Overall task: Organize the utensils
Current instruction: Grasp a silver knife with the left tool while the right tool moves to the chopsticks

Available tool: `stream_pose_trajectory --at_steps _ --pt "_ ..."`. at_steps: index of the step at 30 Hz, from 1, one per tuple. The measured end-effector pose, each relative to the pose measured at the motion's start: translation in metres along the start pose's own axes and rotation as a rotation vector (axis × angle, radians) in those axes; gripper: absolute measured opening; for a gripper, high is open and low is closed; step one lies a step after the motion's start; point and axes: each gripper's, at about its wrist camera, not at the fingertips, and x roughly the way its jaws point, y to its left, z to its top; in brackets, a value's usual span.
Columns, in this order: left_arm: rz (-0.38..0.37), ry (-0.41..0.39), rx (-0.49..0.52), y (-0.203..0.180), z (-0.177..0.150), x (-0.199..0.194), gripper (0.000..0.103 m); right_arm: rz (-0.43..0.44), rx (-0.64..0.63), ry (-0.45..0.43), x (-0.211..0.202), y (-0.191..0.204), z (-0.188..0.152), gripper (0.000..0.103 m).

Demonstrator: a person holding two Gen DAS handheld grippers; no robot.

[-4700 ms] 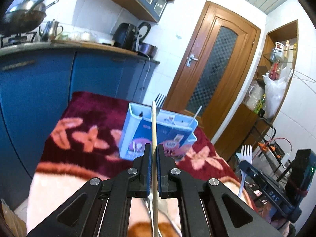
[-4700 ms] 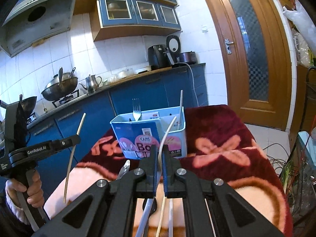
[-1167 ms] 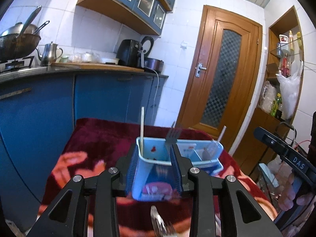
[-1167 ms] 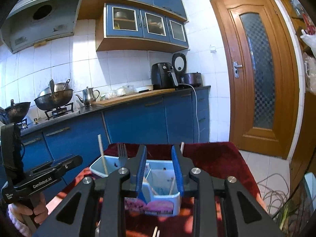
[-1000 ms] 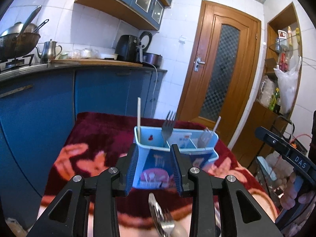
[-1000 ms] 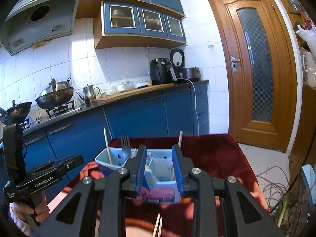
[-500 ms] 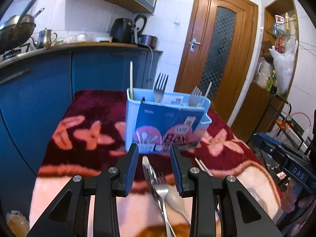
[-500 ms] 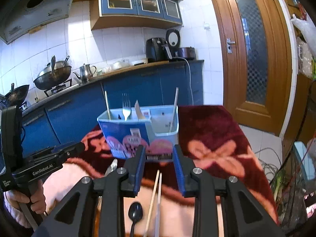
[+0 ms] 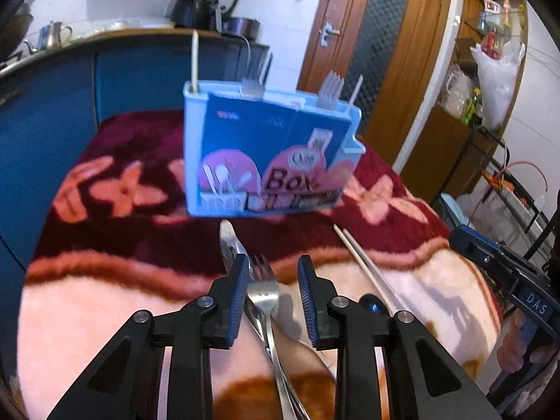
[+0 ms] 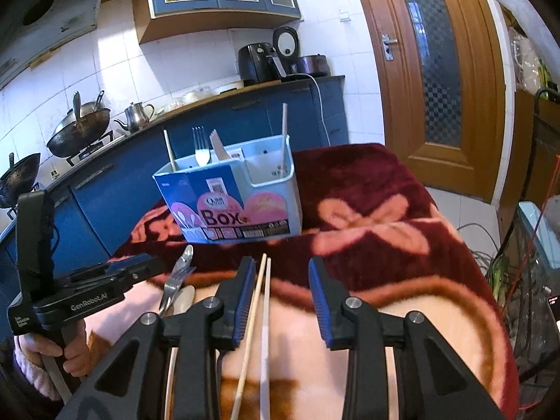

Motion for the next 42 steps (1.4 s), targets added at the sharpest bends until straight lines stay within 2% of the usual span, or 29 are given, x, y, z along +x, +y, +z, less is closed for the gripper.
stream_pose_trajectory --at_steps 3,18,21,22,23,25,31,36,42 --pt "0.003 0.032 -0.002 0.0 -0.003 0.009 0.024 -0.001 0.013 0.011 0.002 -0.004 -0.004 0.035" --pt "0.032 0.109 -0.051 0.008 -0.007 0.027 0.024 -0.004 0.041 0.033 0.008 -0.013 -0.011 0.035" --pt "0.036 0.11 -0.044 0.005 -0.008 0.027 0.019 -0.006 0.045 0.032 0.008 -0.015 -0.012 0.035" --pt "0.04 0.109 -0.042 0.005 -0.008 0.027 0.016 -0.007 0.047 0.032 0.008 -0.015 -0.012 0.035" --pt "0.039 0.105 -0.041 0.004 -0.008 0.027 0.007 -0.007 0.049 0.031 0.008 -0.016 -0.012 0.035" --pt "0.023 0.104 -0.052 0.004 -0.008 0.025 0.003 -0.005 0.052 0.032 0.008 -0.017 -0.012 0.035" --pt "-0.023 0.065 -0.08 0.006 -0.007 0.01 0.003 -0.001 0.048 0.035 0.008 -0.017 -0.013 0.035" --pt "-0.065 -0.014 -0.102 0.008 -0.001 -0.012 0.002 0.013 0.042 0.055 0.012 -0.015 -0.012 0.035" --pt "-0.08 -0.118 -0.118 0.013 0.006 -0.038 0.002 0.043 0.005 0.152 0.025 -0.006 -0.009 0.035"
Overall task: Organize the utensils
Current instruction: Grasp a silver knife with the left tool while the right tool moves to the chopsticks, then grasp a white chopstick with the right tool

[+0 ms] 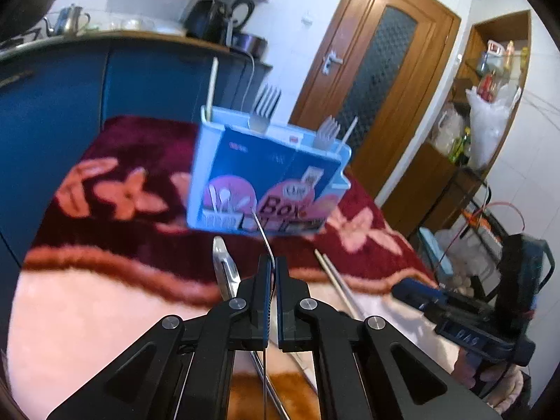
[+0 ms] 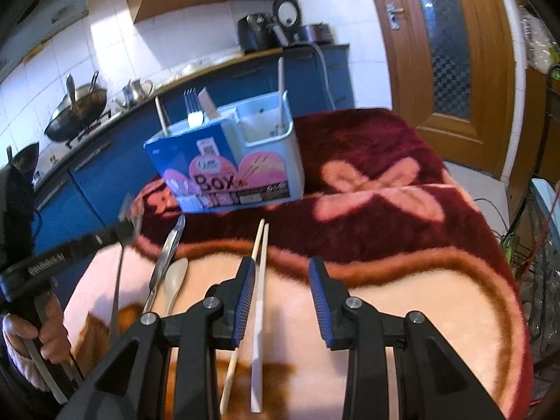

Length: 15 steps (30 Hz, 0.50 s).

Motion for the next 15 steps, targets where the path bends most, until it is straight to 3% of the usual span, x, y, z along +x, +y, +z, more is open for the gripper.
stream_pose_trajectory --at_steps 6,15 --pt "0.002 -0.062 -0.012 0.006 0.006 -0.015 0.002 0.004 -0.057 0.122 0.016 0.008 0.003 0.035" --pt "-0.005 -0.101 -0.03 0.015 0.007 -0.025 0.002 -0.001 -0.129 0.306 0.045 0.018 0.002 0.02"
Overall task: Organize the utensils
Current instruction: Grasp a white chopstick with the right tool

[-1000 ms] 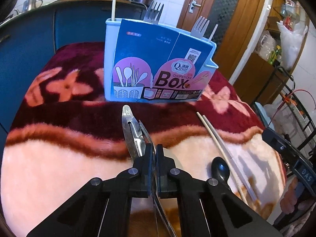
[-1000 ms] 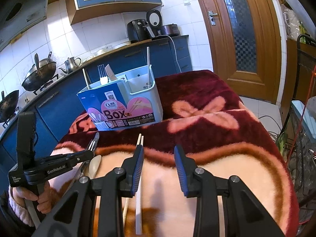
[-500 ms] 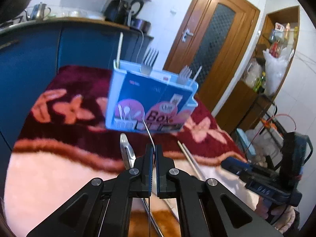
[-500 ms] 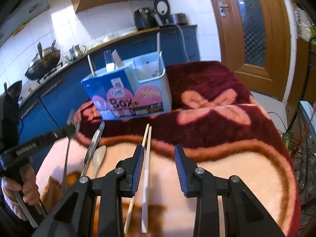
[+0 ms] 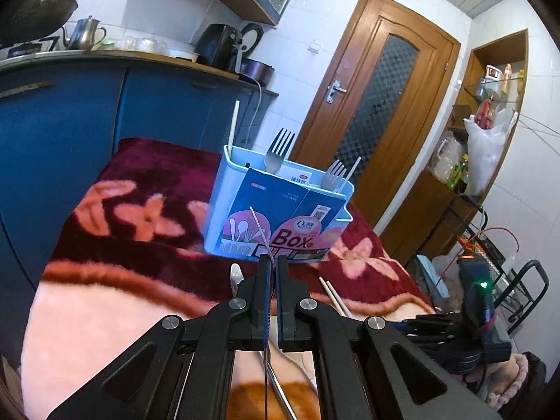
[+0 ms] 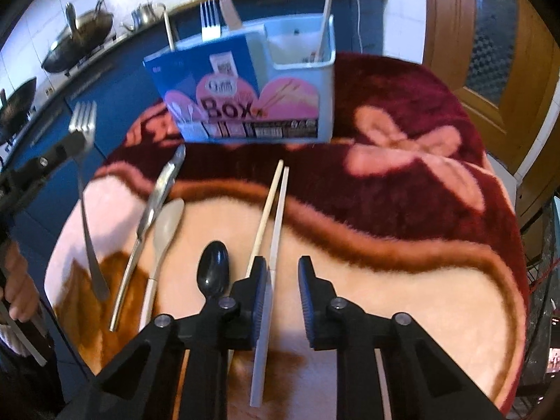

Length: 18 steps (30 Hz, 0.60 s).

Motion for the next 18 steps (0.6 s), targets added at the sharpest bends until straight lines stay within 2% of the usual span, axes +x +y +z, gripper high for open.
stream_pose_trajectory --at_steps 5,13,18 --pt "-0.004 -0.016 0.006 0.0 0.003 -0.003 0.002 -0.013 -0.02 0.051 0.012 0.004 0.009 0.019" --pt "0.001 -0.039 0.033 -0.003 0.01 -0.007 0.002 0.009 -0.027 0.137 0.031 0.001 0.042 0.019" --pt "0.007 -0.052 0.048 -0.005 0.016 -0.007 0.002 0.011 -0.028 0.174 0.037 -0.004 0.053 0.01"
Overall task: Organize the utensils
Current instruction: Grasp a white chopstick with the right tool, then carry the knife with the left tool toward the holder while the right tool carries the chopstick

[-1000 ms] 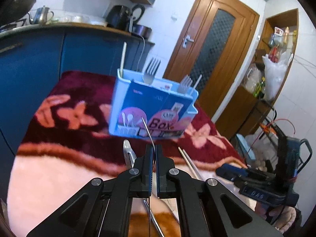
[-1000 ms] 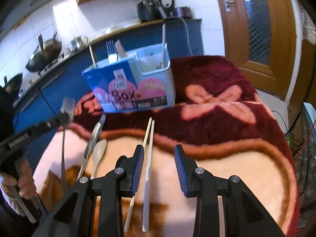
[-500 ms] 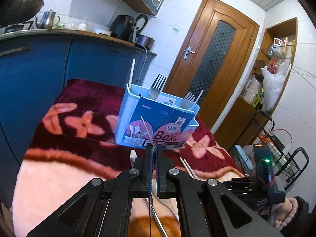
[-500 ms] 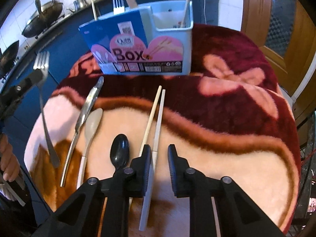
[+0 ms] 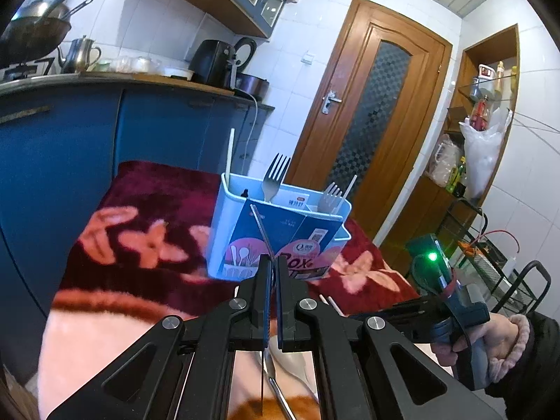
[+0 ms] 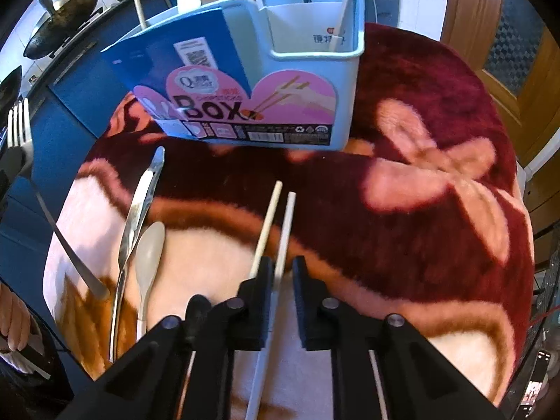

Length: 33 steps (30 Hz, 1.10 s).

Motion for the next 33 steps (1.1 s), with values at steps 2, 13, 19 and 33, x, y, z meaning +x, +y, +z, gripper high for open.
stream_pose_trajectory --at_steps 2,13,19,33 --pt "0.004 -0.004 0.003 -0.001 0.002 0.001 0.001 0.0 0.0 -0.003 -0.001 -0.001 0.0 0.008" --pt "0.027 -0.046 0.019 -0.005 0.023 -0.005 0.001 0.067 0.104 -0.205 -0.039 -0.018 -0.022 0.006" --pt "0.039 -0.111 0.047 -0.013 0.053 -0.014 0.001 0.091 0.137 -0.383 -0.07 -0.018 -0.043 0.006" --pt "0.078 -0.319 0.092 -0.032 0.13 -0.014 0.001 0.068 0.186 -0.627 -0.097 -0.022 -0.077 0.006"
